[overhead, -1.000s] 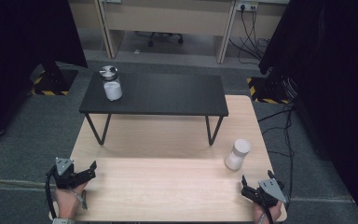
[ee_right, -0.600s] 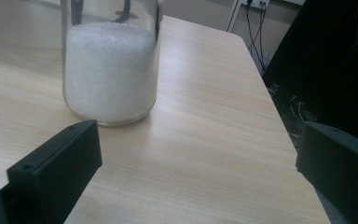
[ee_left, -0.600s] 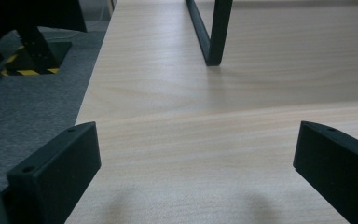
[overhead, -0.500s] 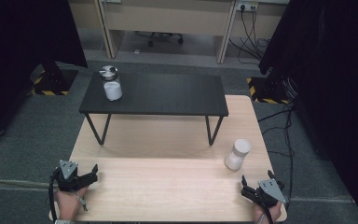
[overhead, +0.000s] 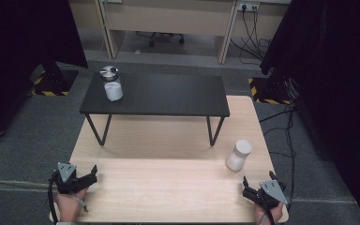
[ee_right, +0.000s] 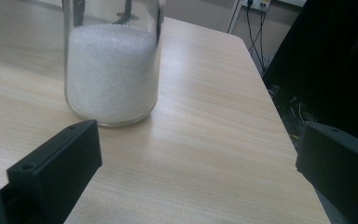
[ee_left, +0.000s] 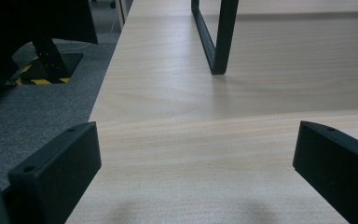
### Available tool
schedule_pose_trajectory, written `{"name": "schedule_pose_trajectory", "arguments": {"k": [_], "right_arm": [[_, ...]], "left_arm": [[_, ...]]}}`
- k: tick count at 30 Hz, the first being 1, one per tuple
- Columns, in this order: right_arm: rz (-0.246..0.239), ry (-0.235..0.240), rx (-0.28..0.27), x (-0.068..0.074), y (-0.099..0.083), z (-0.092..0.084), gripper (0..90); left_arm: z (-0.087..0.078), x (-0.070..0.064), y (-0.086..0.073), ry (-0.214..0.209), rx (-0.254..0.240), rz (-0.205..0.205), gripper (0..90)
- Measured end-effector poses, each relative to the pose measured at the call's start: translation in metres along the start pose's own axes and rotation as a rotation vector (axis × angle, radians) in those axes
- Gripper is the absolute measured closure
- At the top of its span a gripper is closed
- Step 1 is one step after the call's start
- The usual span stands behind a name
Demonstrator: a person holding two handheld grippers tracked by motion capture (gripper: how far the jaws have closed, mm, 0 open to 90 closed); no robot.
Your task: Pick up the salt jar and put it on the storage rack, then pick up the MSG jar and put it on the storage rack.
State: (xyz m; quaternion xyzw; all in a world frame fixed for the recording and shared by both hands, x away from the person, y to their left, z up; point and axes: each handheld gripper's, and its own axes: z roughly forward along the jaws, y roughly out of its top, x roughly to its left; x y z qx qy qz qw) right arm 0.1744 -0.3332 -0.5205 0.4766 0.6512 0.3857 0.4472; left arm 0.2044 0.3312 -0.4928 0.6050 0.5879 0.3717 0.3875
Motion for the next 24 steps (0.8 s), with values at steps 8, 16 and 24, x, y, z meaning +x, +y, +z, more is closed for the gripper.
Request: {"name": "schedule_pose_trajectory", "arguments": {"k": [8, 16, 24], "right_arm": [[0.005, 0.001, -0.002, -0.0009, -0.0001, 0.0002, 0.3], [0.028, 0.001, -0.006, -0.0016, 0.0002, 0.0005, 0.3], [0.012, 0.064, -0.007, -0.0038, 0.0033, 0.0013, 0.3]], "left_arm": [[-0.0004, 0.0009, -0.0011, -0.005, -0.008, 0.000, 0.0], [-0.0010, 0.0033, -0.0023, -0.019, -0.016, -0.004, 0.0], [-0.0005, 0.0030, -0.0021, -0.024, -0.014, 0.008, 0.0]]}}
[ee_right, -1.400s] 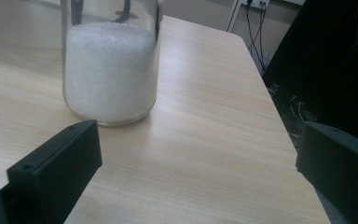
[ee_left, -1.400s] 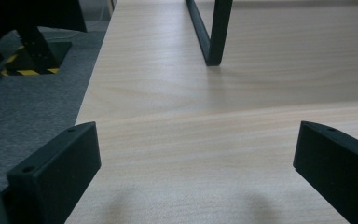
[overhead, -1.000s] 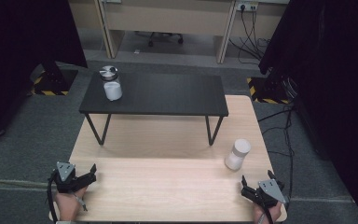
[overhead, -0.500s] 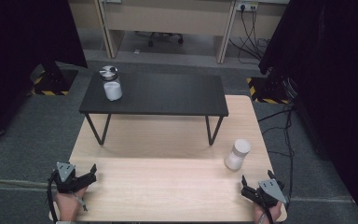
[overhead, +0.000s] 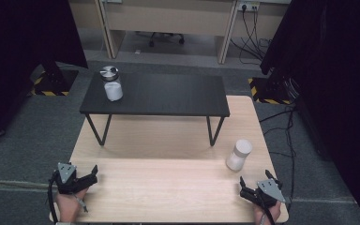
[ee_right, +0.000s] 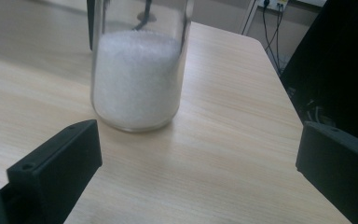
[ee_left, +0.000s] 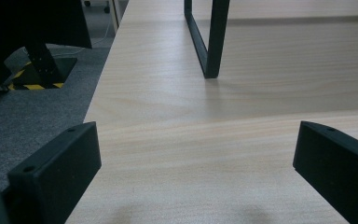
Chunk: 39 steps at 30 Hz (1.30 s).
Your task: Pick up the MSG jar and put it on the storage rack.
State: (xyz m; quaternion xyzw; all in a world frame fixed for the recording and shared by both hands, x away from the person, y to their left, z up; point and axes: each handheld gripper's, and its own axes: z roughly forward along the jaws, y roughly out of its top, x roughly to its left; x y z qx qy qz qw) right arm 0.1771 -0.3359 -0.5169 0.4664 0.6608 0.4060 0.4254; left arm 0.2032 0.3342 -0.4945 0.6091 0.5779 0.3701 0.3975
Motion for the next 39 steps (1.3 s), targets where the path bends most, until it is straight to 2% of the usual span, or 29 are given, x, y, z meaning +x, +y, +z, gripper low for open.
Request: {"name": "schedule_pose_trajectory", "arguments": {"k": [1, 7, 10, 16, 18, 20, 26, 30, 35, 39], "right_arm": [[0.018, 0.002, -0.010, -0.001, -0.001, -0.001, 0.3], [0.215, -0.011, -0.123, -0.001, -0.018, -0.012, 0.3], [0.270, 0.016, -0.154, -0.004, -0.021, -0.016, 0.3], [0.285, 0.079, -0.200, -0.006, -0.017, -0.017, 0.2], [0.281, 0.070, -0.231, -0.002, -0.016, -0.016, 0.2], [0.297, 0.075, -0.253, 0.000, -0.014, -0.013, 0.3], [0.311, 0.143, -0.237, -0.004, -0.003, -0.002, 0.4], [0.322, 0.151, -0.251, -0.001, 0.001, 0.004, 0.4], [0.336, 0.184, -0.263, -0.005, 0.006, 0.012, 0.3], [0.367, 0.179, -0.271, -0.006, 0.008, 0.016, 0.3]], "left_arm": [[0.000, 0.000, 0.000, 0.000, -0.001, -0.003, 0.0], [0.000, 0.001, -0.001, 0.001, -0.006, -0.011, 0.0], [-0.001, 0.001, -0.002, -0.001, -0.009, -0.011, 0.0], [-0.001, 0.002, -0.003, -0.004, -0.018, -0.020, 0.1], [-0.002, 0.003, -0.003, -0.008, -0.020, -0.023, 0.0], [-0.002, 0.005, -0.005, -0.018, -0.032, -0.031, 0.0], [-0.004, 0.007, -0.006, -0.022, -0.040, -0.044, 0.1], [-0.003, 0.007, -0.006, -0.023, -0.040, -0.041, 0.1], [-0.003, 0.006, -0.006, -0.021, -0.039, -0.036, 0.1], [-0.003, 0.006, -0.006, -0.019, -0.039, -0.038, 0.1]]}}
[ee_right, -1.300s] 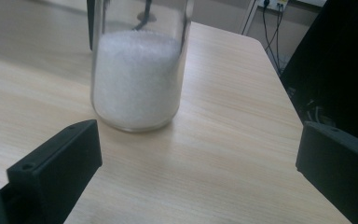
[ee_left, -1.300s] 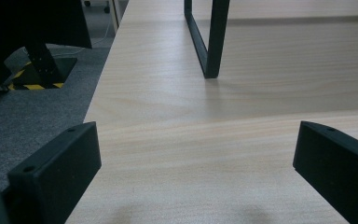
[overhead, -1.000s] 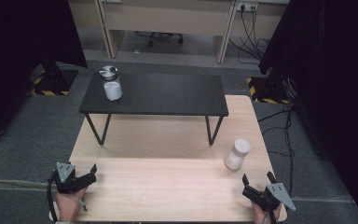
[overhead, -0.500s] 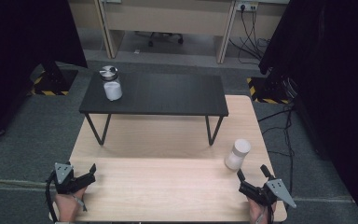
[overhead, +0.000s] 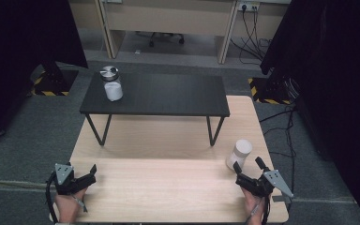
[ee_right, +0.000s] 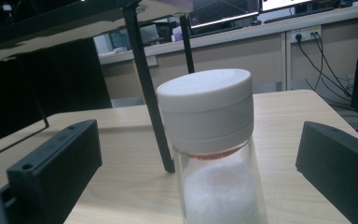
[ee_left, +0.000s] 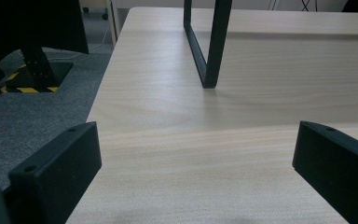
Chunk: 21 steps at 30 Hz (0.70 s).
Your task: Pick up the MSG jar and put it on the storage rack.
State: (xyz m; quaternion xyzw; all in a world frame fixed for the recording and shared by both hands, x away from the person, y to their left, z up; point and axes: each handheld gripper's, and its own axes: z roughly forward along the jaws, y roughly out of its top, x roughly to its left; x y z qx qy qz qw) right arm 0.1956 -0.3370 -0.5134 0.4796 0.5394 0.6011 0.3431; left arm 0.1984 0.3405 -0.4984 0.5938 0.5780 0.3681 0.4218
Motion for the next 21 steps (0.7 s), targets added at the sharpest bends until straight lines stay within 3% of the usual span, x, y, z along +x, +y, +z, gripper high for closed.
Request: {"name": "schedule_pose_trajectory", "arguments": {"k": [6, 15, 21], "right_arm": [[-0.024, -0.003, 0.013, 0.000, 0.007, 0.007, 0.4], [-0.039, -0.002, 0.037, 0.001, 0.016, 0.020, 1.2], [-0.053, -0.026, 0.070, 0.001, 0.021, 0.029, 4.8]], "left_arm": [[0.001, -0.001, 0.000, 0.000, 0.003, 0.010, 0.2], [-0.001, 0.000, -0.001, 0.006, -0.004, -0.007, 0.2], [0.000, -0.001, 0.000, 0.008, 0.002, -0.001, 0.2]]}}
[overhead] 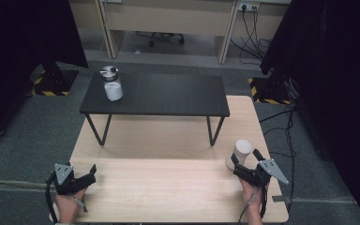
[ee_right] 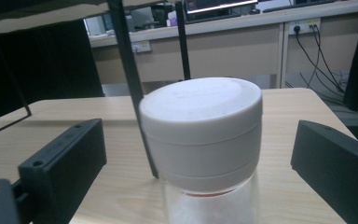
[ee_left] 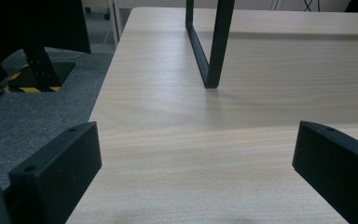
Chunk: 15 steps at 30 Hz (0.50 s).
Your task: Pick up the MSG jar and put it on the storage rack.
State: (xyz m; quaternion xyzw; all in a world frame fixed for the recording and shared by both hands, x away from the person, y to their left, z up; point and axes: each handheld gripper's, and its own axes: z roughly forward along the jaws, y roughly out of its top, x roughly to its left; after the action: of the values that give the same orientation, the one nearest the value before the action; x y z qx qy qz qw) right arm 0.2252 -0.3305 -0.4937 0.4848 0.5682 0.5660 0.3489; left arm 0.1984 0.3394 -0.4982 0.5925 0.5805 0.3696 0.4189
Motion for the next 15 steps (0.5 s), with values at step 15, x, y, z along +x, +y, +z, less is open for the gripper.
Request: {"name": "schedule_pose_trajectory", "arguments": {"k": [15], "right_arm": [[0.010, 0.012, 0.025, -0.005, 0.006, 0.011, 18.1]], "left_arm": [[0.000, 0.000, 0.000, -0.001, 0.000, 0.003, 0.3]]}}
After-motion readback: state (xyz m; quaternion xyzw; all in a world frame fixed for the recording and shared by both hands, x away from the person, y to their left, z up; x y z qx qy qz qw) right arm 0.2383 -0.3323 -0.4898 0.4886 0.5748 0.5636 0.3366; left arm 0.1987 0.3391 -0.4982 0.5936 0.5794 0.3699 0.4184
